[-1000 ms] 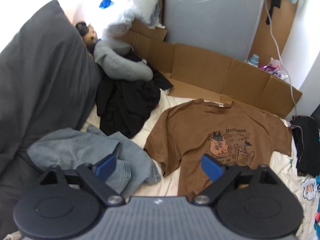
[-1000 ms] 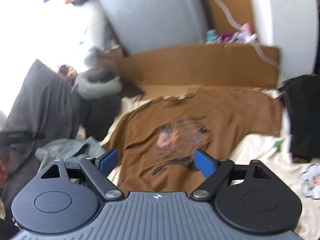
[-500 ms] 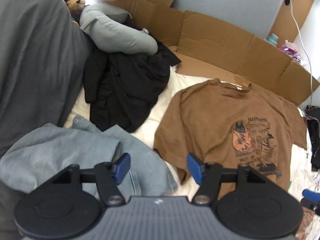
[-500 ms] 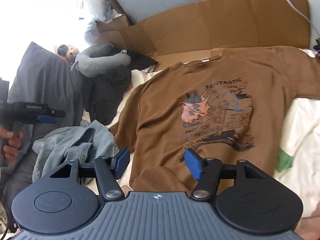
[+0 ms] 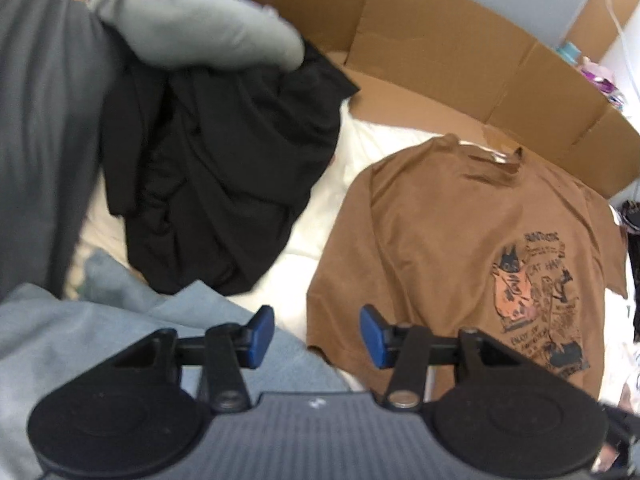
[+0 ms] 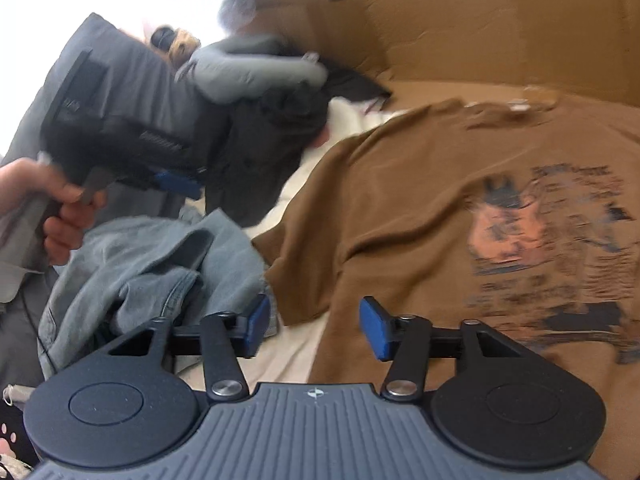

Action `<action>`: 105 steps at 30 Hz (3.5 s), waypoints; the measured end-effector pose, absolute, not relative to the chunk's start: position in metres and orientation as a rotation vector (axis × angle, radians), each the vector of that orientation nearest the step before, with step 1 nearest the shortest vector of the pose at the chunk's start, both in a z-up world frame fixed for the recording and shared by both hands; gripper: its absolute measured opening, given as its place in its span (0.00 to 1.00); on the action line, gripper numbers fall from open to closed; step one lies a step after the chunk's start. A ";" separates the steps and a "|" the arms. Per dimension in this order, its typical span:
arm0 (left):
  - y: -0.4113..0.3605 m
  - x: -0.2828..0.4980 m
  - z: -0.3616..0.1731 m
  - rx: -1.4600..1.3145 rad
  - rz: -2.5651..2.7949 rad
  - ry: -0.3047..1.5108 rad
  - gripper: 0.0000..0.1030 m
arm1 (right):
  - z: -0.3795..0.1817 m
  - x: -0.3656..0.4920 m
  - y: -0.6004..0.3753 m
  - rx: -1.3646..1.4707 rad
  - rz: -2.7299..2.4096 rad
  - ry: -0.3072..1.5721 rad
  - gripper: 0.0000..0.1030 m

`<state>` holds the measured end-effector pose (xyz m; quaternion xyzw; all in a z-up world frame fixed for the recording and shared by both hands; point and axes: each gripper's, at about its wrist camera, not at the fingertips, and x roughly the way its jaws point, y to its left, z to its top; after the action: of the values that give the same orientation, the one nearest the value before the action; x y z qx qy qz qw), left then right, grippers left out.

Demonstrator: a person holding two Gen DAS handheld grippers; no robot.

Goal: Fold clothes

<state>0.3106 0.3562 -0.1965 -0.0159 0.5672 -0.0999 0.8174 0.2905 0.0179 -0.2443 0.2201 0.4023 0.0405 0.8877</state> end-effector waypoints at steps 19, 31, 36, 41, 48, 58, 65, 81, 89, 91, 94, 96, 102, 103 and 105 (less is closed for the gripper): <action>0.365 0.336 -0.298 -0.120 -0.278 1.275 0.51 | -0.326 0.371 0.093 0.285 0.055 0.939 0.50; 0.380 0.337 -0.309 -0.333 -0.302 1.313 0.62 | -0.330 0.367 0.090 0.105 0.009 0.972 0.08; 0.385 0.327 -0.312 -0.415 -0.348 1.317 0.62 | -0.327 0.360 0.074 0.138 -0.034 0.968 0.08; 0.370 0.320 -0.314 -0.373 -0.380 1.326 0.62 | -0.328 0.360 0.070 0.144 -0.042 0.975 0.08; 0.361 0.317 -0.319 -0.317 -0.359 1.349 0.03 | -0.327 0.360 0.068 0.177 -0.047 0.977 0.10; 0.402 0.332 -0.245 -0.294 -0.316 1.243 0.03 | -0.310 0.354 0.079 0.245 0.028 0.934 0.40; 0.411 0.355 -0.220 -0.200 -0.255 1.204 0.03 | -0.313 0.350 0.088 0.278 0.071 0.937 0.47; 0.414 0.365 -0.245 -0.162 -0.215 1.228 0.03 | -0.310 0.370 0.110 0.220 0.131 0.881 0.47; 0.415 0.365 -0.250 -0.152 -0.214 1.234 0.03 | -0.329 0.382 0.122 0.223 0.191 0.930 0.34; 0.416 0.365 -0.251 -0.156 -0.212 1.235 0.03 | -0.335 0.384 0.122 0.235 0.197 0.943 0.20; 0.416 0.364 -0.249 -0.160 -0.216 1.229 0.03 | -0.331 0.382 0.120 0.241 0.196 0.925 0.17; 0.416 0.364 -0.246 -0.162 -0.221 1.222 0.03 | -0.325 0.379 0.119 0.225 0.192 0.912 0.17; 0.415 0.365 -0.245 -0.158 -0.223 1.221 0.03 | -0.315 0.376 0.127 0.137 0.132 0.913 0.20; 0.414 0.365 -0.246 -0.156 -0.224 1.222 0.03 | -0.316 0.376 0.129 0.119 0.122 0.913 0.26; 0.413 0.365 -0.247 -0.153 -0.225 1.221 0.03 | -0.316 0.376 0.132 0.092 0.107 0.912 0.31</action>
<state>0.3648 0.4131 -0.2466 -0.0715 0.5716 -0.1054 0.8106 0.3765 0.1318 -0.3162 0.0446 0.4398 0.0514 0.8955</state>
